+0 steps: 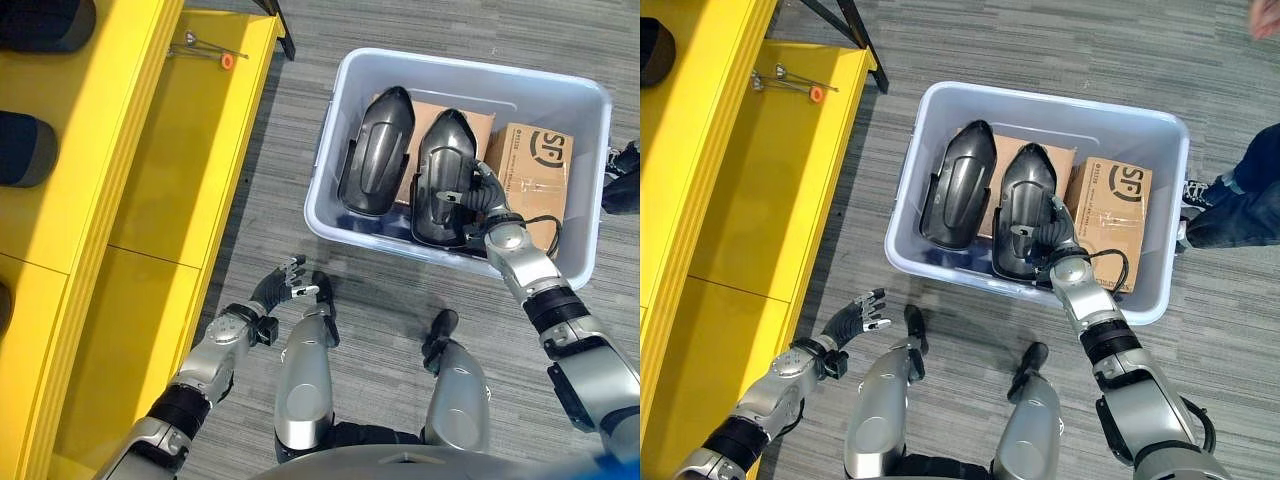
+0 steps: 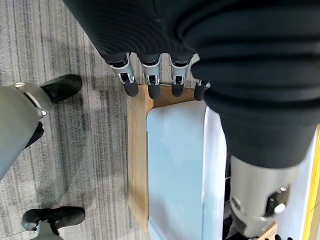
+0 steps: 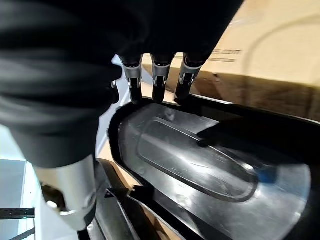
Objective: Move parts from the plastic box to the shelf.
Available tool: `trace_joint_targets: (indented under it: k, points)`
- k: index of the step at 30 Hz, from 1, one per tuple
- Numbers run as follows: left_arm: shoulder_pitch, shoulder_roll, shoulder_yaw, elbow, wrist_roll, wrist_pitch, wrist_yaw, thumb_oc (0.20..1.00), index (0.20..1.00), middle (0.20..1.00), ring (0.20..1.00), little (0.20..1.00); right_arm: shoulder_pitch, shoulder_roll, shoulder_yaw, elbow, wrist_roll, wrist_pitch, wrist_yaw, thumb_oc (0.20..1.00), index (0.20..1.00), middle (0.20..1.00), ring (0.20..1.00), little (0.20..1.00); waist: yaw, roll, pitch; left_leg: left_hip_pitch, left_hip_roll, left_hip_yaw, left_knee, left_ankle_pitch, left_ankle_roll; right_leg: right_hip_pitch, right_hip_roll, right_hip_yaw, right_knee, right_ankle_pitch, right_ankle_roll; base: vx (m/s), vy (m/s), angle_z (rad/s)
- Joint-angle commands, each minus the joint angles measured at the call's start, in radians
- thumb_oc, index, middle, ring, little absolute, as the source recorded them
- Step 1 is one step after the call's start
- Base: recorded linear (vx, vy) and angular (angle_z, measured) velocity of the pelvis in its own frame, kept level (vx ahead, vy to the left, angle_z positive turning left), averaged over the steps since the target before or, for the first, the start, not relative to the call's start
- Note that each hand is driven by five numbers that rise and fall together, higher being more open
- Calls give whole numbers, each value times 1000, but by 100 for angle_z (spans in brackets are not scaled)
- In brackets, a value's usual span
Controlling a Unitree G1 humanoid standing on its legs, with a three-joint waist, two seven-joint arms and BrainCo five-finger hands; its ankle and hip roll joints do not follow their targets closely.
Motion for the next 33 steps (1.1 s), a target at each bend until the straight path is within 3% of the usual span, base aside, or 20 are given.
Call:
trace_joint_targets:
  k: [1,14,20,27,33]
  points:
    - [16,3,-24,-23,-12,-6,-6,1000,1000,1000,1000,1000,-37,-15,9,34,63,-1,14,1000,1000,1000,1000,1000,30,22,-26,-17,36,-60,1,-17,-38,-81,-26,0,138,-45,7,0,0,0]
    - [2,-11,-48,-7,-7,-3,-10,1000,1000,1000,1000,1000,-104,37,25,185,209,75,122,1000,1000,1000,1000,1000,50,48,-26,-79,32,-55,11,-15,-36,-166,-33,-3,197,-57,-7,-2,3,2]
    - [-3,-16,-66,14,2,-7,-12,1000,1000,1000,1000,1000,-144,60,50,230,212,55,157,1000,1000,1000,1000,1000,59,57,-26,-92,34,-51,23,-17,-35,-187,-39,-6,216,-59,-14,0,0,0]
    - [-6,-22,-90,37,-4,-17,-19,1000,1000,1000,1000,1000,-228,69,64,274,155,-12,107,1000,1000,1000,1000,1000,71,73,-26,-101,29,-50,24,-16,-34,-206,-47,-10,236,-63,-16,6,3,2]
    - [9,-29,-119,47,-8,-48,1,1000,1000,1000,1000,1000,-276,27,51,182,-119,-221,-155,1000,1000,1000,1000,1000,62,76,-26,-98,25,-47,22,-19,-31,-211,-45,-5,236,-59,-10,0,0,0]
